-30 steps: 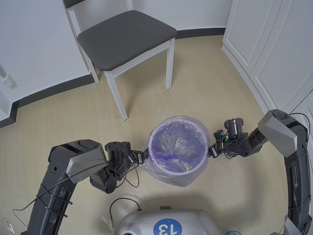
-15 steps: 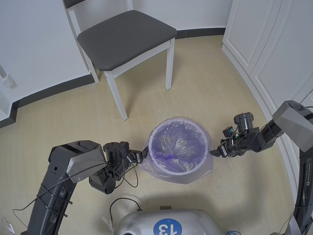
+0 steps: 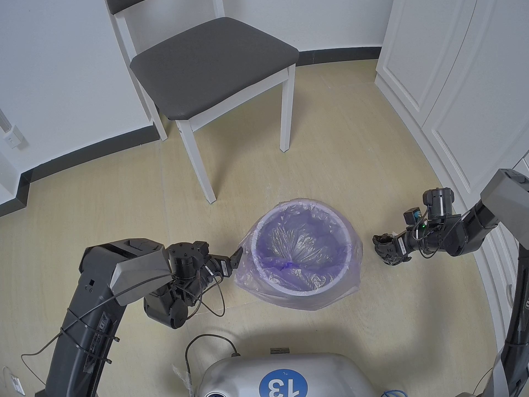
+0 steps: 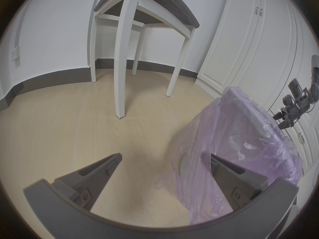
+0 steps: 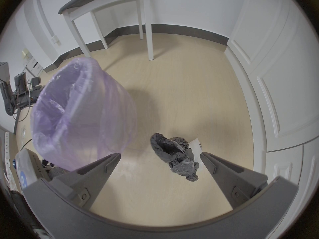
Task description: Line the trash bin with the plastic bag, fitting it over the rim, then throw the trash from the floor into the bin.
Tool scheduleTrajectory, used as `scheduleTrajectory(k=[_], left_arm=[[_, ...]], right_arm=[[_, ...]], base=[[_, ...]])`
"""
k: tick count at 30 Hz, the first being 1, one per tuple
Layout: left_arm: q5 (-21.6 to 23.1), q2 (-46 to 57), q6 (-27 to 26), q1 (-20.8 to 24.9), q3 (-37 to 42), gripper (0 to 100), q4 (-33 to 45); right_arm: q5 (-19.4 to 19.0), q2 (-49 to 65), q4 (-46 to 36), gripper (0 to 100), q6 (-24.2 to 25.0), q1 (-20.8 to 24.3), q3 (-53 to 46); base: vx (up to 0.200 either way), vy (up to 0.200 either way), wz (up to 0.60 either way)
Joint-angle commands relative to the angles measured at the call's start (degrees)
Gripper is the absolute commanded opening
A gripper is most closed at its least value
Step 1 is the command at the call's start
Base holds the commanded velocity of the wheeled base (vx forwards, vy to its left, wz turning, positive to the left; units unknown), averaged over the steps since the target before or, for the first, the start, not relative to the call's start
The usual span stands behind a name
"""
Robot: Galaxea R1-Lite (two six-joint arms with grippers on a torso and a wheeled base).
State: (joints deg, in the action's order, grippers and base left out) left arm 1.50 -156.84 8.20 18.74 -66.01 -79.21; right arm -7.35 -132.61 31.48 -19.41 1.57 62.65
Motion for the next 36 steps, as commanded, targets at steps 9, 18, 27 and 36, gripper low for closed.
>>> scheduleTrajectory(k=[9,18,27,36], left_arm=[[4.65,1.72,0.67,-2.04,2.73,100,-6.22],[14.32,8.92,8.32,-2.57,11.61,100,-10.79],[14.50,5.85,8.06,-5.99,8.09,100,-10.79],[14.50,3.83,7.97,-7.66,5.72,100,-10.79]], right_arm=[[-0.65,-13.73,5.97,100,4.99,-2.10,7.31],[-0.65,-16.80,5.97,100,5.96,-2.19,10.74],[-0.12,-19.79,7.37,100,6.40,-2.36,15.84],[0.50,-23.13,7.46,100,6.49,-2.36,19.71]], base=[[0.000,0.000,0.00],[0.000,0.000,0.00],[0.000,0.000,0.00],[0.000,0.000,0.00]])
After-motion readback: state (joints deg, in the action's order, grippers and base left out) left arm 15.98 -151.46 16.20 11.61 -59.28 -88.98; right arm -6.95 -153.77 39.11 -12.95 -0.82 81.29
